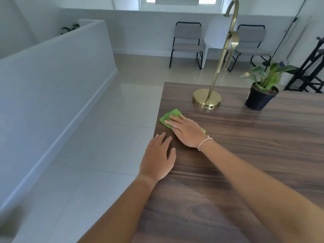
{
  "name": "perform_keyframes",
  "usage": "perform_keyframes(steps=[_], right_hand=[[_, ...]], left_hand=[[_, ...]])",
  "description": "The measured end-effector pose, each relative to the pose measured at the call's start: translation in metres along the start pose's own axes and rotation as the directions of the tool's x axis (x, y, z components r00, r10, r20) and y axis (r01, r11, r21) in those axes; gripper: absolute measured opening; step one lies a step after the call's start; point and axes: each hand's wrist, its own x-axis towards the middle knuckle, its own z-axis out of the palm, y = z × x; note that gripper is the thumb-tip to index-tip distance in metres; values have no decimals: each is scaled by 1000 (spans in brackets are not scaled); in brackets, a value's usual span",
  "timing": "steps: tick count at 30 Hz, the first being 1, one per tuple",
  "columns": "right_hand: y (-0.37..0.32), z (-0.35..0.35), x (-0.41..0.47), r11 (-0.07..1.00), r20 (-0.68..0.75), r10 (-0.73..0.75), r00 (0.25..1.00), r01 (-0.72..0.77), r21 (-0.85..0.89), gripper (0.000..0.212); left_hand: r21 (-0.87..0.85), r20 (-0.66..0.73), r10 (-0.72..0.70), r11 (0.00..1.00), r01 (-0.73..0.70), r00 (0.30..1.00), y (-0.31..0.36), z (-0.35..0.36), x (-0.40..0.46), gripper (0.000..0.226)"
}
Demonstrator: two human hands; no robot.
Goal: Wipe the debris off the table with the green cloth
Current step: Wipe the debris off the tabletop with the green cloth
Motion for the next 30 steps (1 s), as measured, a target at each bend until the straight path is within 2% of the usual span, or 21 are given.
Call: perform_keyframes(steps=[2,5,7,14,16,18,20,22,25,27,30], right_hand=[[2,-3,-2,999,25,-23,999,21,46,44],[7,-3,1,996,7,76,997,-76,45,45],[-5,-1,-4,996,15,86,996,-86,25,46],[-55,17,-123,980,9,-196,980,196,24,48],[-57,19,-163,964,26,-261,965,259,52,55],[-42,15,-196,957,31,-280,959,277,81,50],[-10,7,-220,971,-1,-226,974,225,79,45],[25,-2,-233,997,0,-50,999,50,52,43],[34,-6,-233,979,-6,197,980,-197,47,44],[5,1,-232,980,-21,198,980,-197,43,45],[-48,22,-261,1000,-47,-4,999,6,26,50]], left_hand=[[-96,-45,-50,994,46,998,-5,-4,-5,46],[-117,-42,-100,989,95,994,-17,-10,-20,45],[-135,-23,-133,982,129,991,-23,-12,-33,45],[-320,-62,-238,924,207,969,-18,-16,-82,41],[-352,-82,-266,909,222,960,-11,-17,-99,40],[-342,-80,-267,912,226,960,-4,-18,-117,41],[-281,-63,-253,933,226,965,2,-19,-133,43],[-189,-43,-241,955,229,970,6,-17,-147,45],[-101,-29,-251,964,247,967,11,-13,-161,48],[-74,-27,-270,961,267,963,13,-11,-168,49],[-80,-27,-288,955,285,957,16,-9,-177,48]])
